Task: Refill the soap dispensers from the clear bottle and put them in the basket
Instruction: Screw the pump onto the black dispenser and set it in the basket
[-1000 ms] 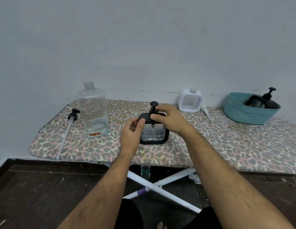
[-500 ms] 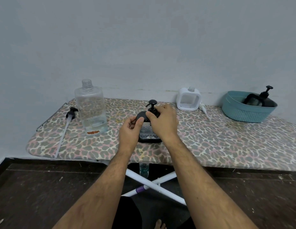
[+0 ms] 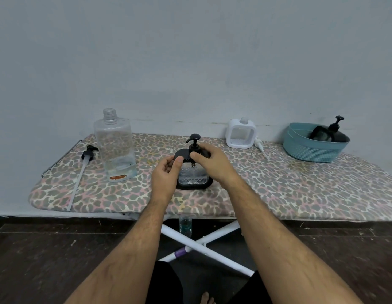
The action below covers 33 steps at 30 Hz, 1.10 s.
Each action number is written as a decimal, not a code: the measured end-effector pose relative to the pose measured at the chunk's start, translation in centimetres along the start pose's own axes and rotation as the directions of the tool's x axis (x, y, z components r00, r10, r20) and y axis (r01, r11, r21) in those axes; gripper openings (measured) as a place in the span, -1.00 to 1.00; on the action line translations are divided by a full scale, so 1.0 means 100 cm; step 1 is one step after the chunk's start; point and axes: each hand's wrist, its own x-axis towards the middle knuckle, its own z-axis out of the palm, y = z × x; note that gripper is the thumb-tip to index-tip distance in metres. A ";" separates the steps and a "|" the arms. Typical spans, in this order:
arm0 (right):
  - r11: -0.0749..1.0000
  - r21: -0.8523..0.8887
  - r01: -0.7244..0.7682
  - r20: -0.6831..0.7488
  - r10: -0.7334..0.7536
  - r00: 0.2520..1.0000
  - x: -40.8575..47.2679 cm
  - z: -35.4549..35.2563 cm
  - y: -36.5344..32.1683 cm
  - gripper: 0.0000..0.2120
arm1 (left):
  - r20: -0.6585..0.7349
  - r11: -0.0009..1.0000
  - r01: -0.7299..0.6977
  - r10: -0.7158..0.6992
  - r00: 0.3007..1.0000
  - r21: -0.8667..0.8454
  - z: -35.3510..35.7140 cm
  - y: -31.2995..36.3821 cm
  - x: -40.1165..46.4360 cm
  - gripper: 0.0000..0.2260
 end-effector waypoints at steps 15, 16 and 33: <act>0.907 0.377 -0.187 0.189 0.122 0.974 -0.014 -0.025 0.052 -0.54 | 0.067 0.987 0.139 -0.134 0.989 -0.079 -0.016 0.011 -0.007 -0.20; 0.904 0.382 -0.192 0.186 0.128 0.974 -0.013 -0.025 0.052 -0.54 | 0.069 0.985 0.153 -0.148 0.987 -0.083 -0.016 0.009 -0.006 -0.18; 0.882 0.451 -0.137 0.042 0.133 0.990 -0.004 -0.081 0.076 -0.52 | 0.139 0.985 0.148 -0.135 0.981 -0.087 0.054 0.036 0.005 -0.63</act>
